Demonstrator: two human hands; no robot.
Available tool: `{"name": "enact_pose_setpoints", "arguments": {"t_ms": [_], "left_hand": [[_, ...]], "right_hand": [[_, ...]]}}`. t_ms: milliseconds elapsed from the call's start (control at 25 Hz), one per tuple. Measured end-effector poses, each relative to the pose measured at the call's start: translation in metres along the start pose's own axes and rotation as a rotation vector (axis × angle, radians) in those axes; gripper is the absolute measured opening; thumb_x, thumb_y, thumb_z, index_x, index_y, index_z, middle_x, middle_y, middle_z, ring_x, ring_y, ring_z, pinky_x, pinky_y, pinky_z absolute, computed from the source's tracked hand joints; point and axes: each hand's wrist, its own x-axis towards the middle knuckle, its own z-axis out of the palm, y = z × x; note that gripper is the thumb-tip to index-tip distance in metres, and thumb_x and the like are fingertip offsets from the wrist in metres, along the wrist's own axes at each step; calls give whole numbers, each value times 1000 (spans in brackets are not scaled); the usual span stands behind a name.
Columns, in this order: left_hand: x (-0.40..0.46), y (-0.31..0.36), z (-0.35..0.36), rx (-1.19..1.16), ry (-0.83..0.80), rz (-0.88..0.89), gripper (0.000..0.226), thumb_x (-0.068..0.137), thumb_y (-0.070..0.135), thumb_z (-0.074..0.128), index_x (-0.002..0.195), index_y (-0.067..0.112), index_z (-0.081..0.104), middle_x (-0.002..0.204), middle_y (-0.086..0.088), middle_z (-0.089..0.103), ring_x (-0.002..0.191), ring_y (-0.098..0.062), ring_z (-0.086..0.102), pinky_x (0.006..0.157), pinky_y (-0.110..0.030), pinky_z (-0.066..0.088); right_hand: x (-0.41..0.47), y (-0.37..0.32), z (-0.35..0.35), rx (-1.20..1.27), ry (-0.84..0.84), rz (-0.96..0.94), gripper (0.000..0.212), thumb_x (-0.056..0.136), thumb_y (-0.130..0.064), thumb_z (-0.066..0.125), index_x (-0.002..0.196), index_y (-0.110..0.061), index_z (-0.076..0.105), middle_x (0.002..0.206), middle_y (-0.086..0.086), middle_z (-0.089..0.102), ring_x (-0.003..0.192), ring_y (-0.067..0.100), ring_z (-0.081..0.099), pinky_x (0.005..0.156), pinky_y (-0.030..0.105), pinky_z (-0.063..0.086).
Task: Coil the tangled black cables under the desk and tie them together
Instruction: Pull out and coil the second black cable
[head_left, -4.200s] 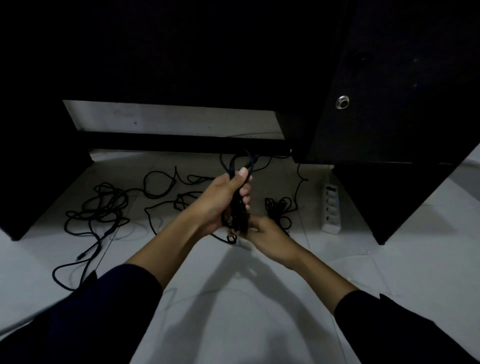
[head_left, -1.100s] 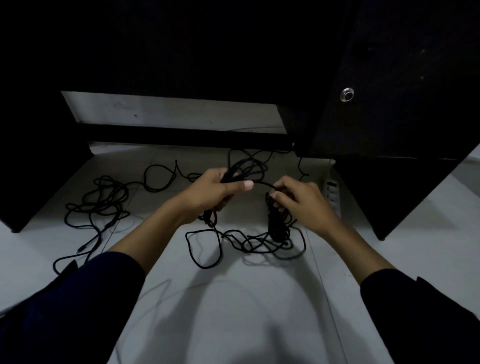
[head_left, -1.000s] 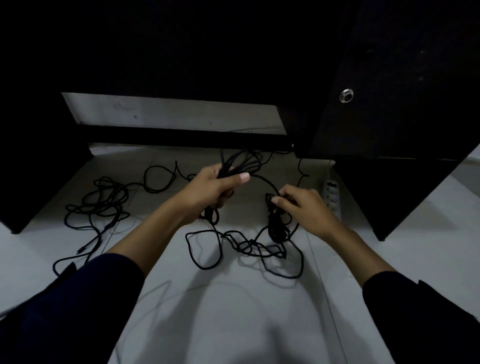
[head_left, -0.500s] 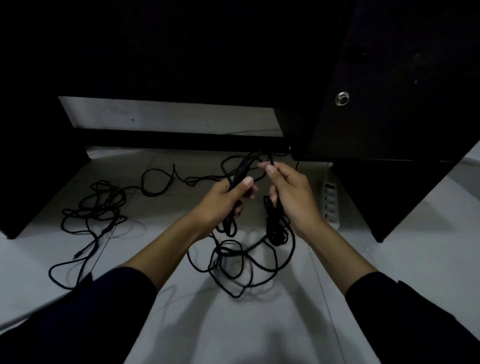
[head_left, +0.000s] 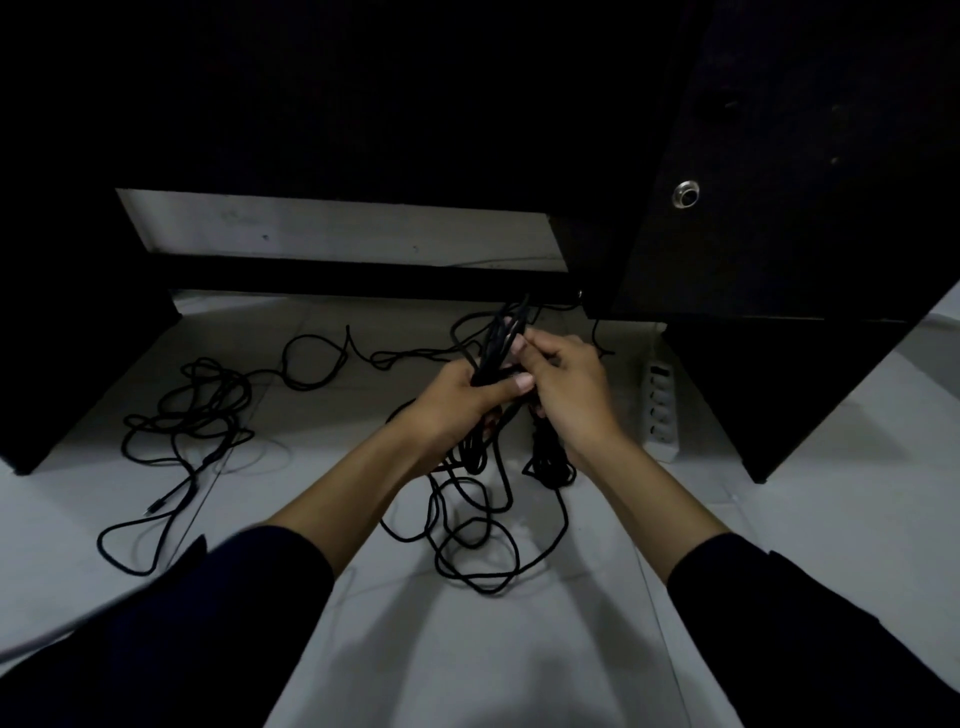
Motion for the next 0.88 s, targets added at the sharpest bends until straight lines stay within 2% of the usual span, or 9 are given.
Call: {"name": "enact_pose_setpoints", "arguments": {"t_ms": [80, 160, 280, 400, 480, 560, 640, 720, 880], "left_hand": [[3, -2, -1, -13, 21, -14, 12, 95, 18, 58, 86, 11, 64, 56, 4, 53, 48, -5, 43, 52, -17, 36], [7, -4, -5, -50, 41, -29, 16, 95, 24, 58, 95, 11, 67, 71, -3, 58, 65, -14, 50, 65, -23, 41], [10, -1, -12, -110, 147, -59, 12, 97, 23, 54, 90, 14, 60, 65, -1, 46, 57, -12, 41, 54, -22, 38], [10, 5, -19, -127, 265, -77, 20, 98, 24, 53, 79, 16, 50, 64, 2, 42, 53, -10, 40, 46, -18, 38], [11, 11, -24, -151, 312, -48, 21, 99, 25, 50, 80, 18, 48, 68, 1, 41, 55, -10, 41, 43, -15, 38], [12, 14, -27, -219, 336, -20, 13, 100, 25, 48, 90, 17, 49, 73, 2, 44, 60, -10, 47, 53, -19, 43], [13, 15, -27, -261, 318, 1, 10, 101, 24, 46, 102, 14, 49, 74, 4, 56, 69, -11, 60, 64, -28, 47], [14, 12, -25, -261, 317, 14, 16, 101, 24, 45, 110, 11, 45, 82, 3, 58, 67, -11, 66, 58, -27, 50], [17, 13, -30, -330, 429, 69, 5, 101, 18, 45, 98, 15, 43, 80, 2, 43, 49, -6, 42, 49, -20, 46]], "right_hand": [[0, 1, 2, 30, -22, 1, 16, 96, -35, 54, 102, -40, 68, 103, 4, 62, 92, 19, 63, 65, 27, 43], [-1, -2, -1, 39, -26, 30, 13, 95, -36, 55, 106, -39, 62, 102, -4, 63, 94, 12, 62, 69, 27, 46], [-10, -2, -13, -40, -56, -22, 15, 88, -37, 65, 94, -23, 63, 86, -13, 62, 85, 5, 60, 74, 26, 48], [-22, 14, -25, -93, -297, -65, 17, 85, -32, 70, 78, -16, 67, 73, -11, 64, 73, 3, 59, 69, 18, 45], [-25, 32, -34, -142, -401, -29, 20, 84, -29, 71, 75, -12, 67, 68, -3, 61, 65, 11, 54, 64, 25, 44], [-26, 48, -40, -201, -444, 49, 20, 85, -27, 71, 71, -14, 64, 63, 0, 58, 61, 17, 49, 61, 35, 41], [-28, 59, -40, -273, -487, 111, 22, 87, -28, 68, 69, -19, 61, 65, -2, 59, 64, 16, 54, 66, 38, 46], [-29, 62, -36, -328, -543, 135, 21, 90, -28, 64, 72, -21, 59, 70, -2, 62, 70, 11, 59, 76, 42, 52], [-32, 61, -35, -281, -625, 137, 18, 94, -28, 58, 80, -18, 56, 75, -1, 60, 72, 12, 59, 76, 36, 50]]}}
